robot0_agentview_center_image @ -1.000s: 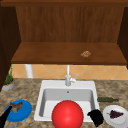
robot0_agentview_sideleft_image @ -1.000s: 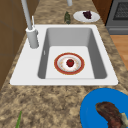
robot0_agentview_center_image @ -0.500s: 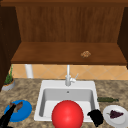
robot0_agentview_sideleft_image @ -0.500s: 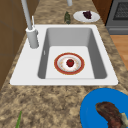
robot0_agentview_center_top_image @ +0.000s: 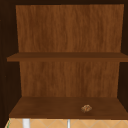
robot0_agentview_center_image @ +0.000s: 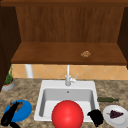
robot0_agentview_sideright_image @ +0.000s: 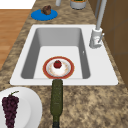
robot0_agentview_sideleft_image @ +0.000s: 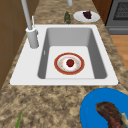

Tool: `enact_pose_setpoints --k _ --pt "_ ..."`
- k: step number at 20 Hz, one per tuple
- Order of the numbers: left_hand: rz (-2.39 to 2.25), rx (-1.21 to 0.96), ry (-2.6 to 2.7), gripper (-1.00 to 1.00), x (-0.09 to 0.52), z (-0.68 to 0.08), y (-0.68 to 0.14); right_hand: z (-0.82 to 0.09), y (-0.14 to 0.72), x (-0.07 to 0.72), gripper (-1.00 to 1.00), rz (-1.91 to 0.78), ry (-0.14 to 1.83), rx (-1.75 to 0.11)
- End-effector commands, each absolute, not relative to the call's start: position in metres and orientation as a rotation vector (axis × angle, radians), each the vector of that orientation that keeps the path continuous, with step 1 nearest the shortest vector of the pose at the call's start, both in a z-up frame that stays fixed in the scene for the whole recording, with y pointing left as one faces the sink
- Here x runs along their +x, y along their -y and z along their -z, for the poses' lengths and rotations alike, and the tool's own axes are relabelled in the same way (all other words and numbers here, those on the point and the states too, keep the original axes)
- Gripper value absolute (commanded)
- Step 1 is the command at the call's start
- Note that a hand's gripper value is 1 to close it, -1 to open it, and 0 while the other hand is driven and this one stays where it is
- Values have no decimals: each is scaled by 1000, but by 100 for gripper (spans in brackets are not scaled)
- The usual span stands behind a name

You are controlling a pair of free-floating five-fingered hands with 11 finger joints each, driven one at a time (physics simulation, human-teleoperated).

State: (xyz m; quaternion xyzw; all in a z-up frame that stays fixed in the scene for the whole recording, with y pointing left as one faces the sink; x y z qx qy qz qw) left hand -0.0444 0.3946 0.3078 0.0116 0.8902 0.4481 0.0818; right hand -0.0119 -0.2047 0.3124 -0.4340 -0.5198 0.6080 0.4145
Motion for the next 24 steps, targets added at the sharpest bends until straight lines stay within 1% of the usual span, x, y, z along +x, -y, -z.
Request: enact_pose_setpoints --k 1,24 --pt "-1510 61 -2587 -100 -30 -302 -392 -312 205 -12 0 -1528 1306 -1091" --pt "-1759 71 -2448 -100 24 -275 -380 -312 205 -12 0 -1528 1306 -1091"
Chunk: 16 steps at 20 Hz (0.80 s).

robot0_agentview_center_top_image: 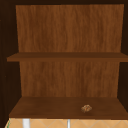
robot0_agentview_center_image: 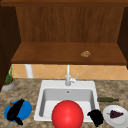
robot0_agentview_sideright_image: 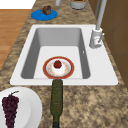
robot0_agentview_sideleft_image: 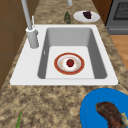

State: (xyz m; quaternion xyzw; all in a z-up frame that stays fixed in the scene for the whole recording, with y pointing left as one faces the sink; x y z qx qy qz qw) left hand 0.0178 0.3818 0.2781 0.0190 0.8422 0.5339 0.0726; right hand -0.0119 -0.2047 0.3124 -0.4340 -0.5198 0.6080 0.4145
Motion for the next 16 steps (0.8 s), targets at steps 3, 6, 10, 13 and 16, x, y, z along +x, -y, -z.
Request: enact_pose_setpoints --k 3,6,10,13,16 --pt "-1793 66 -2432 -100 27 -270 -377 -312 205 -12 0 -1528 1306 -1091" --pt "-1825 52 -2414 -100 28 -261 -370 -312 205 -12 0 -1528 1306 -1091" --pt "-1869 42 -2391 -100 27 -254 -366 -312 205 -12 0 -1528 1306 -1091" --pt "-1917 57 -2369 -100 27 -252 -365 -312 205 -12 0 -1528 1306 -1091" --pt "-1957 60 -2335 -100 27 -247 -362 -312 205 -12 0 -1528 1306 -1091"
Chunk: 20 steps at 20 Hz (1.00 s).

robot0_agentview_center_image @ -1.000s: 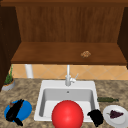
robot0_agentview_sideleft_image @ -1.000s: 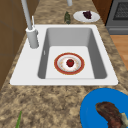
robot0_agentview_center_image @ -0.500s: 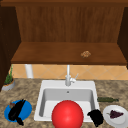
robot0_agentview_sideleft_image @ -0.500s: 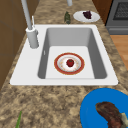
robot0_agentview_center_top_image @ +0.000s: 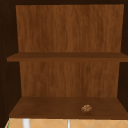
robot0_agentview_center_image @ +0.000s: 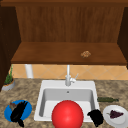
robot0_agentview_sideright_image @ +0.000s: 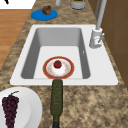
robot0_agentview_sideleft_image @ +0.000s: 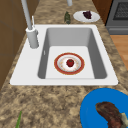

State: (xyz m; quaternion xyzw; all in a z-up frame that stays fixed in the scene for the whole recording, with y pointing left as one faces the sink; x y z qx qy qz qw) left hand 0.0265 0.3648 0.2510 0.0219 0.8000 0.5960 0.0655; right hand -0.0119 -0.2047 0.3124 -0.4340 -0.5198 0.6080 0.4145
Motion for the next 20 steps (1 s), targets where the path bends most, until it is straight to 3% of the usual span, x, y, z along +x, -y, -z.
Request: enact_pose_setpoints --k 1,20 --pt "-1968 57 -2324 -100 27 -244 -359 -312 205 -12 0 -1528 1306 -1091" --pt "-2027 62 -2276 -100 19 -241 -296 -312 205 -12 0 -1528 1306 -1091"
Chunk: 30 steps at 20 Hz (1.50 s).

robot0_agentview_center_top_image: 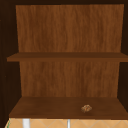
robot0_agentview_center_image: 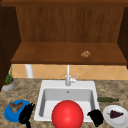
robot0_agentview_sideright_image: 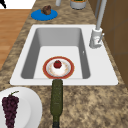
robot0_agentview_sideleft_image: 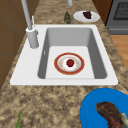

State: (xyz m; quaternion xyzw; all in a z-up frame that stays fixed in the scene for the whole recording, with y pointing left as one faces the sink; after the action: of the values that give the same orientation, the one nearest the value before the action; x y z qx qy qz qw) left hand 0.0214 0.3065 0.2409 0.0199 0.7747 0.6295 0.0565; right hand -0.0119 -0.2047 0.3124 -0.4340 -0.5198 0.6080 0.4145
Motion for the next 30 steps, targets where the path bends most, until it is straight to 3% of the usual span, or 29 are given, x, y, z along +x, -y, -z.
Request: enact_pose_setpoints --k 1,11,12,18,30 --pt "-2032 63 -2276 -100 18 -241 -292 -312 205 -12 0 -1528 1306 -1091" --pt "-1929 63 -2340 -100 16 -238 -272 -312 205 -12 0 -1528 1306 -1091" --pt "-1928 62 -2339 0 15 -238 -272 -312 205 -12 -100 -1528 1307 -1091" --pt "-1921 35 -2324 0 16 -238 -272 -312 204 -12 -100 -1530 1301 -1091" --pt "-1904 6 -2329 0 16 -238 -271 -315 196 86 -100 -1513 1257 -1091"
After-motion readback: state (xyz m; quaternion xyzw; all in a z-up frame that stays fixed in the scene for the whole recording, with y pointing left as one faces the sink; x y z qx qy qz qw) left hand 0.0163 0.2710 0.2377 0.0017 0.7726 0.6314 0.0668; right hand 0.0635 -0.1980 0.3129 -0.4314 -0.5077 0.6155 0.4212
